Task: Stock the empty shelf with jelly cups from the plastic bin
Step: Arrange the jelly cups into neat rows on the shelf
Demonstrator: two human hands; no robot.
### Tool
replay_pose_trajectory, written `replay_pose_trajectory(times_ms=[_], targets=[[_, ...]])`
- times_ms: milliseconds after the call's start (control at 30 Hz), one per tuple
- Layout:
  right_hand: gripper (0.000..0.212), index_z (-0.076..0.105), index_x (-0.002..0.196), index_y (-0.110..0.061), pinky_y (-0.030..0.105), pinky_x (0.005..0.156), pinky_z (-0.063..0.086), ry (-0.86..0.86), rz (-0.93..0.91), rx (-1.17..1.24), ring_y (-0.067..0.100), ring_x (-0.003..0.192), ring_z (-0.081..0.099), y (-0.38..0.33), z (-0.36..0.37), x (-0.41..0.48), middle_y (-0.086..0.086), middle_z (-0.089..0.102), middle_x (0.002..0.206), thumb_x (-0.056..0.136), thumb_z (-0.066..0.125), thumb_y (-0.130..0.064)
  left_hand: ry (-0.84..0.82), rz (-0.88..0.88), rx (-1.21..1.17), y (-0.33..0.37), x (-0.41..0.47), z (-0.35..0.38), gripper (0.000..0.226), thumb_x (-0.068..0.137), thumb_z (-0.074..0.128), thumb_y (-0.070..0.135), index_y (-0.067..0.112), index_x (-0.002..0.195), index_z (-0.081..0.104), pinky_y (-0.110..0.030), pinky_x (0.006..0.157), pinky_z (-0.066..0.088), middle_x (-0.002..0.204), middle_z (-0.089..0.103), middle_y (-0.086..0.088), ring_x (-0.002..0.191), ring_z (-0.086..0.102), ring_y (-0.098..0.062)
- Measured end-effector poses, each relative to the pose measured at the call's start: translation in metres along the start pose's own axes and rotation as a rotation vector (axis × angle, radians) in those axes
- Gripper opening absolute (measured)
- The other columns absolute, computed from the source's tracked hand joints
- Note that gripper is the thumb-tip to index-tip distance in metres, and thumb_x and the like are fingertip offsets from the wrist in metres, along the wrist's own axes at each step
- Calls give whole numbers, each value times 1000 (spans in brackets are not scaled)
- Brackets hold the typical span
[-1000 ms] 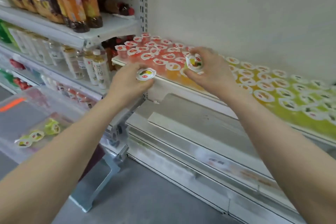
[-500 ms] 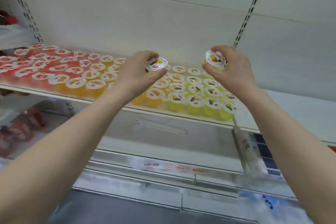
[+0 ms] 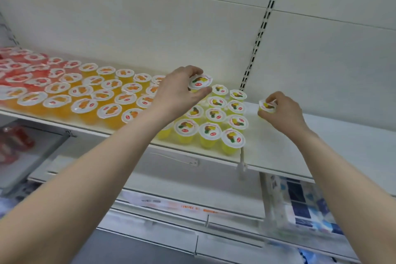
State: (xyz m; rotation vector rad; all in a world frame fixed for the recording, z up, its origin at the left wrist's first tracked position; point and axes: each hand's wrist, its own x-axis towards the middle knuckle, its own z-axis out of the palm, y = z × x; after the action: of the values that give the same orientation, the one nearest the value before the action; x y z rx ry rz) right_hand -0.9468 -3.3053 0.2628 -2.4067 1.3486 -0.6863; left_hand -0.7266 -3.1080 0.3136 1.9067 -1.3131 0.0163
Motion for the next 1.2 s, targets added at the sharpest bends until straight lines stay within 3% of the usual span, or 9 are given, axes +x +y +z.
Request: replay_pose_trajectory(times_ms=[267, 600, 867, 1000, 1200], targets=[[32, 59, 105, -17, 38, 80, 46, -53, -56, 44, 29, 98, 57, 12, 23, 26, 9, 64, 105, 80, 74, -30, 31, -78, 24, -4, 7, 9, 51, 85, 67, 49, 25, 129, 57, -38, 96, 45, 126, 59, 6, 112, 56, -14], [33, 56, 111, -17, 31, 74, 36, -81, -156, -12, 30, 98, 57, 17, 33, 46, 10, 61, 107, 84, 72, -29, 14, -61, 11, 6, 18, 23, 55, 83, 70, 50, 26, 130, 56, -34, 93, 48, 125, 59, 8, 105, 58, -11], [49, 54, 135, -20, 44, 98, 42, -129, -312, -241, 35, 117, 48, 32, -10, 46, 9, 49, 137, 86, 64, -24, -97, 58, -19, 44, 43, 62, 57, 79, 74, 39, 26, 132, 54, -41, 93, 49, 126, 57, 6, 110, 58, -15], [46, 54, 135, -17, 46, 100, 41, -52, -312, -276, 35, 120, 48, 40, -27, 45, 11, 50, 138, 90, 61, -27, -231, 153, 30, 69, 52, 93, 54, 79, 72, 39, 25, 128, 57, -36, 94, 47, 121, 60, 5, 108, 57, -16], [42, 57, 131, -16, 44, 97, 42, -2, -292, -297, 34, 118, 50, 53, -34, 41, 10, 56, 132, 91, 61, -26, -375, 284, 346, 70, 51, 139, 58, 75, 67, 55, 27, 124, 60, -38, 90, 44, 114, 65, 4, 111, 49, -23]])
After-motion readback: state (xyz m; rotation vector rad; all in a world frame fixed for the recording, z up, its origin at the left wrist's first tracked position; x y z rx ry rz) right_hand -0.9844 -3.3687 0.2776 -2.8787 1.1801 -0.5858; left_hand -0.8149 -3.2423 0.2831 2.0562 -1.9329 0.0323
